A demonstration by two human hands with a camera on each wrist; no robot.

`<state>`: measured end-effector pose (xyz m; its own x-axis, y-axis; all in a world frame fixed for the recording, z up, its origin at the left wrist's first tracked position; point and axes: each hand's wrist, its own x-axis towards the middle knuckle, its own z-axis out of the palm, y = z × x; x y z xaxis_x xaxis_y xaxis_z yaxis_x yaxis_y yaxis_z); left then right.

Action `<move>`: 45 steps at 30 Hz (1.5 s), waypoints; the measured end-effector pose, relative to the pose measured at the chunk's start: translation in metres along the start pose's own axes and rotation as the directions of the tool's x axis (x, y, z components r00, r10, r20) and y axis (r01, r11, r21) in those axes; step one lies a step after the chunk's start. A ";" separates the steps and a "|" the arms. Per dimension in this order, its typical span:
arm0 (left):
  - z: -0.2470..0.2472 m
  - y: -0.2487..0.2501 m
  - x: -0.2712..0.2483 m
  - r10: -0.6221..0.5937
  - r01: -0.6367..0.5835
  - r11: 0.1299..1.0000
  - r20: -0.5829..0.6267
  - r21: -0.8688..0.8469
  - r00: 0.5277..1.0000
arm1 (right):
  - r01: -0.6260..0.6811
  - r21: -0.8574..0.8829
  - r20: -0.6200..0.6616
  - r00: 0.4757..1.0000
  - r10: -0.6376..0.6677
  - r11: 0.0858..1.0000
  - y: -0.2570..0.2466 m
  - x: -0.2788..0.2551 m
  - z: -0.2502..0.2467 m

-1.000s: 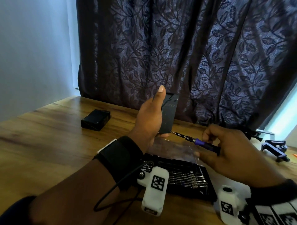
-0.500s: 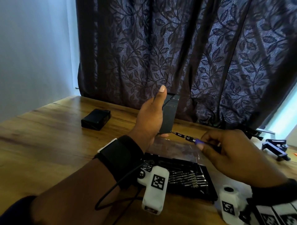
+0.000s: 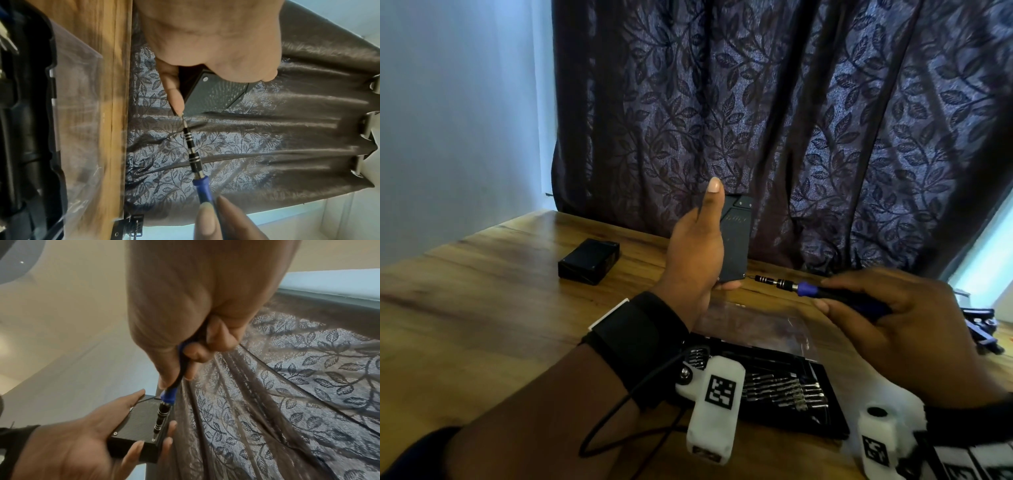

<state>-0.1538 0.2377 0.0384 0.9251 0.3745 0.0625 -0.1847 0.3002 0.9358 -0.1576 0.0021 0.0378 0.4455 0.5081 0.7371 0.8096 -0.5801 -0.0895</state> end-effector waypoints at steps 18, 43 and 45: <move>-0.001 -0.010 0.013 -0.066 0.068 0.997 0.042 -0.040 0.997 | -0.082 -0.144 0.124 0.987 0.100 0.986 -0.004 0.002 0.001; 0.005 -0.013 0.001 -0.077 0.075 0.996 0.049 0.053 0.996 | -0.115 -0.025 0.144 0.983 0.117 0.993 0.007 0.000 0.004; 0.005 -0.014 0.001 -0.075 0.072 0.996 0.054 0.047 0.996 | -0.101 -0.030 0.148 0.984 0.104 0.994 0.007 0.000 0.004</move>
<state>-0.1485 0.2294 0.0267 0.9529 0.3031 0.0110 -0.1016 0.2847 0.9532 -0.1503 0.0008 0.0346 0.5791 0.5331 0.6168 0.7485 -0.6475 -0.1431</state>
